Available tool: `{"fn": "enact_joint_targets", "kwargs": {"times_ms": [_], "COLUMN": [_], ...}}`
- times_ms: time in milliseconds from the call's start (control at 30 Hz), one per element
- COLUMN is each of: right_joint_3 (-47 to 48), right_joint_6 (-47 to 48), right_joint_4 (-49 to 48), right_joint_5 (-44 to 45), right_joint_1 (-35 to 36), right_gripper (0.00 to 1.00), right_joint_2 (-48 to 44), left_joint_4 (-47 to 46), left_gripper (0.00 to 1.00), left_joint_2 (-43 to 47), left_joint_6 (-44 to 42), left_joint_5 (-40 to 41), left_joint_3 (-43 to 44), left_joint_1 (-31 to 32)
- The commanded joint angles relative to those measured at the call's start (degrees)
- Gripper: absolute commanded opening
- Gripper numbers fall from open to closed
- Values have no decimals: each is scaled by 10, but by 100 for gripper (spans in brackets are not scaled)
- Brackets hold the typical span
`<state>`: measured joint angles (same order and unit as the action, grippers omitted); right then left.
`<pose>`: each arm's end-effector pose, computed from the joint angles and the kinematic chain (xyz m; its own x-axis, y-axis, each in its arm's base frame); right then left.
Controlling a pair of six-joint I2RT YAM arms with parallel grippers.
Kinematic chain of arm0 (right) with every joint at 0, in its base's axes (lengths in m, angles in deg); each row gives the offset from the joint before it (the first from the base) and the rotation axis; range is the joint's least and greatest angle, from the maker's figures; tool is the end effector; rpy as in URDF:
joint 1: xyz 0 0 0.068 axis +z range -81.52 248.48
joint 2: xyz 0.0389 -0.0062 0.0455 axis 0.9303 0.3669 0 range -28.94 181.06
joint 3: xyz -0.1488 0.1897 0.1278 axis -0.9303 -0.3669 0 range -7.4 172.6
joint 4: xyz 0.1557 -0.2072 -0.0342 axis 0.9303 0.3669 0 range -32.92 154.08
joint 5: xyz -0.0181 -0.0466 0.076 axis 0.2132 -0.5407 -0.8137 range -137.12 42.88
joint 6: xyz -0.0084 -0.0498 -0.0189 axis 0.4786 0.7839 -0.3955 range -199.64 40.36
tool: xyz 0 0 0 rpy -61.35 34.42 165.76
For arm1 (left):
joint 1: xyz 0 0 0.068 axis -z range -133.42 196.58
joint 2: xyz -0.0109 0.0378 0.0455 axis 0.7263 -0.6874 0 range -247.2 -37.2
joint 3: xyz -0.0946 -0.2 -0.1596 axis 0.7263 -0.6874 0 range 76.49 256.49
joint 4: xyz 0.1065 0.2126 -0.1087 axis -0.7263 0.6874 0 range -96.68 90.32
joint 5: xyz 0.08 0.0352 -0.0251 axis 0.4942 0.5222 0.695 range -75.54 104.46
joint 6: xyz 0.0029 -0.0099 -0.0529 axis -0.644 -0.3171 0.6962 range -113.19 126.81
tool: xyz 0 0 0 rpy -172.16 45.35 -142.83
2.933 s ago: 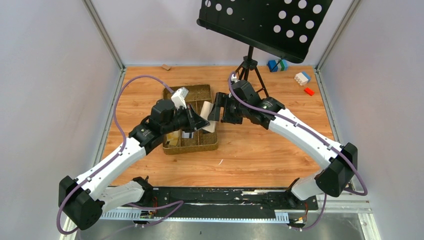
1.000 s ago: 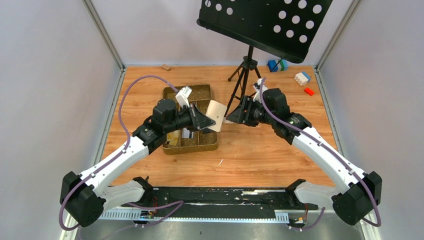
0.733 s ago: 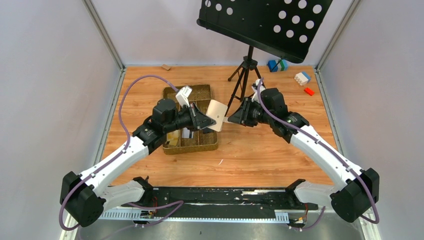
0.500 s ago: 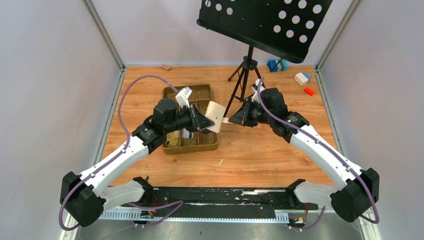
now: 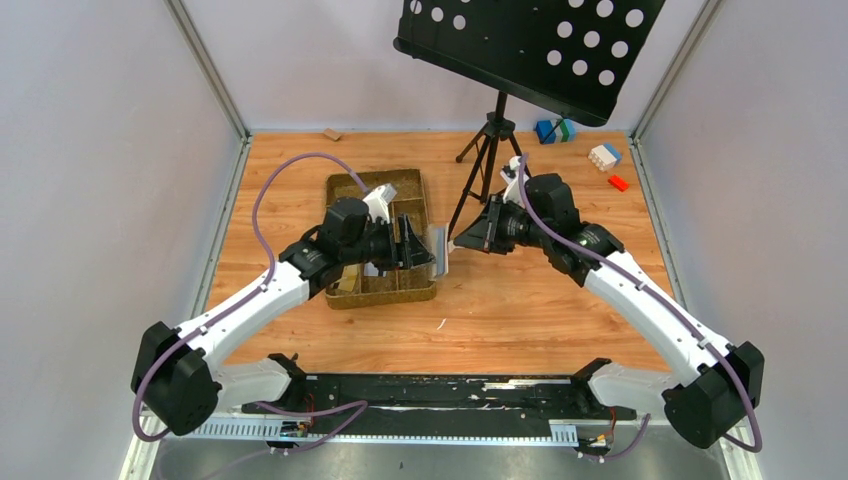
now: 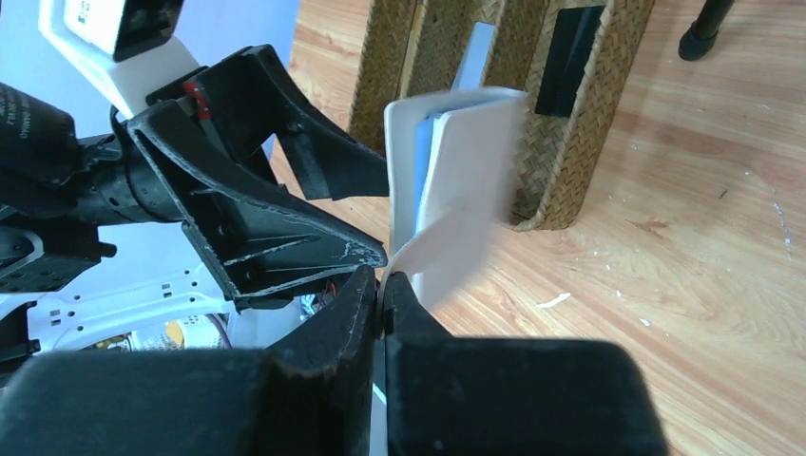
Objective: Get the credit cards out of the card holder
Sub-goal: Open the card holder, then place the card holder at the center of the board.
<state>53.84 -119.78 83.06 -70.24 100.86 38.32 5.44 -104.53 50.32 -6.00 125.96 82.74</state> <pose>0.2108 0.1502 0.3344 -0.8409 0.1687 -0.5143 -0.3031 0.6404 0.7057 0.2048 -0.1651 0.2854 -0.8415 -0.1838 -0.5080 0.3005 0.6220 -0.7230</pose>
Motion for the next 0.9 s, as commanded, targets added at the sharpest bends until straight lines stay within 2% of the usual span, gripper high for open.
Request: {"fn": "enact_joint_targets", "kwargs": {"times_ms": [0, 233, 400, 533, 733, 867], "right_joint_3": [28, 22, 33, 29, 49, 85], "right_joint_6": [5, 3, 3, -19, -38, -39], "right_joint_4": [-7, -1, 35, 22, 1, -4], "right_joint_5": [-12, -12, 10, 2, -37, -51], "right_joint_1": [-1, -1, 0, -1, 2, 11], "right_gripper": [0, 0, 0, 0, 0, 0], "right_joint_2": [-24, -33, -33, -40, -37, -20], "left_joint_4": [-2, -15, 4, 26, 48, 87], "left_gripper": [77, 79, 77, 76, 73, 72], "left_joint_2": [4, -7, -14, -6, 53, 92], "left_joint_6": [-19, -16, -24, -37, -18, -33], "left_joint_5": [-12, -40, -44, -38, -24, 1], "left_joint_3": [27, 21, 28, 27, 0, -8], "left_joint_1": [-1, -2, -2, -5, -85, -109]}}
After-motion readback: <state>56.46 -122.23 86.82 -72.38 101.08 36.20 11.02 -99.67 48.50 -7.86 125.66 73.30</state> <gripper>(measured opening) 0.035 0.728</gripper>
